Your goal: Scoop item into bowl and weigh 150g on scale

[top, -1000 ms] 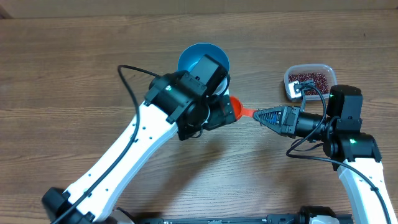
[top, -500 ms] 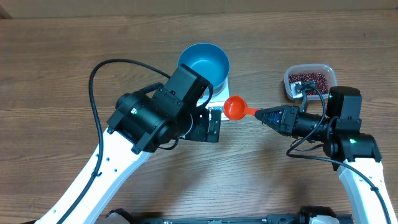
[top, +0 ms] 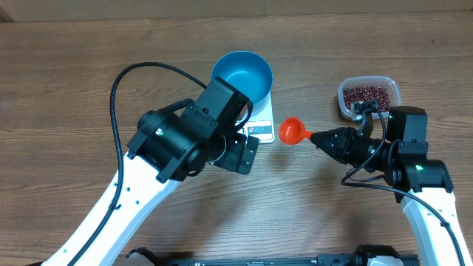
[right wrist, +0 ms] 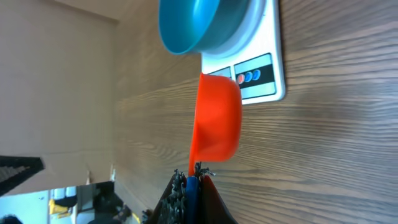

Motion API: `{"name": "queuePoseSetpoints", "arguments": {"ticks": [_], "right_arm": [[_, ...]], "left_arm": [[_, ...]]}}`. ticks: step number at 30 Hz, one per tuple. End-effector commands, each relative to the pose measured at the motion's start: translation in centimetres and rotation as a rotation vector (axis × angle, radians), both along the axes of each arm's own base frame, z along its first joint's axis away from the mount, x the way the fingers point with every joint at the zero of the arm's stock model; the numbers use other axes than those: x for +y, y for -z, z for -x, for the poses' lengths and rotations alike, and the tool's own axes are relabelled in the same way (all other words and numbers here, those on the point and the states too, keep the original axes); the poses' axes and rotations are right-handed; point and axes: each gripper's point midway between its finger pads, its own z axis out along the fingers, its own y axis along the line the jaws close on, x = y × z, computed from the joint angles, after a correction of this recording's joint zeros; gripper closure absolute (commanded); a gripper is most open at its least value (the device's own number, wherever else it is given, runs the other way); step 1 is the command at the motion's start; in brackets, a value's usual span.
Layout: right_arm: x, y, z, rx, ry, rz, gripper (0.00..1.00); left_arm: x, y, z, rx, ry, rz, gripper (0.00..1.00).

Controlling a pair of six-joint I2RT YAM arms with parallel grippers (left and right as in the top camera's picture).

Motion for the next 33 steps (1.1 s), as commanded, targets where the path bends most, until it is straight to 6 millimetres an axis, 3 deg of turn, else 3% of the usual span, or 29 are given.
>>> {"name": "queuePoseSetpoints", "arguments": {"ticks": [1, 7, 16, 28, 33], "right_arm": [[-0.3, -0.6, -0.5, -0.026, 0.011, 0.028, 0.96], [-0.3, -0.8, -0.3, -0.022, 0.011, 0.028, 0.96], [-0.7, -1.9, 0.3, -0.040, 0.009, 0.074, 0.96], [-2.8, -3.9, 1.7, -0.056, 0.105, 0.202, 0.96], [-3.4, -5.0, 2.5, -0.080, 0.135, 0.237, 0.96]], "left_arm": [[0.6, -0.2, -1.0, -0.053, 0.041, -0.058, 0.32], [0.5, 0.6, -1.3, -0.040, 0.063, -0.085, 0.95], [1.4, 1.8, -2.7, -0.059, 0.038, -0.187, 0.95], [0.3, 1.8, -3.8, -0.108, 0.077, -0.160, 0.96], [-1.1, 3.0, -4.2, -0.107, 0.120, -0.110, 0.96]]}}
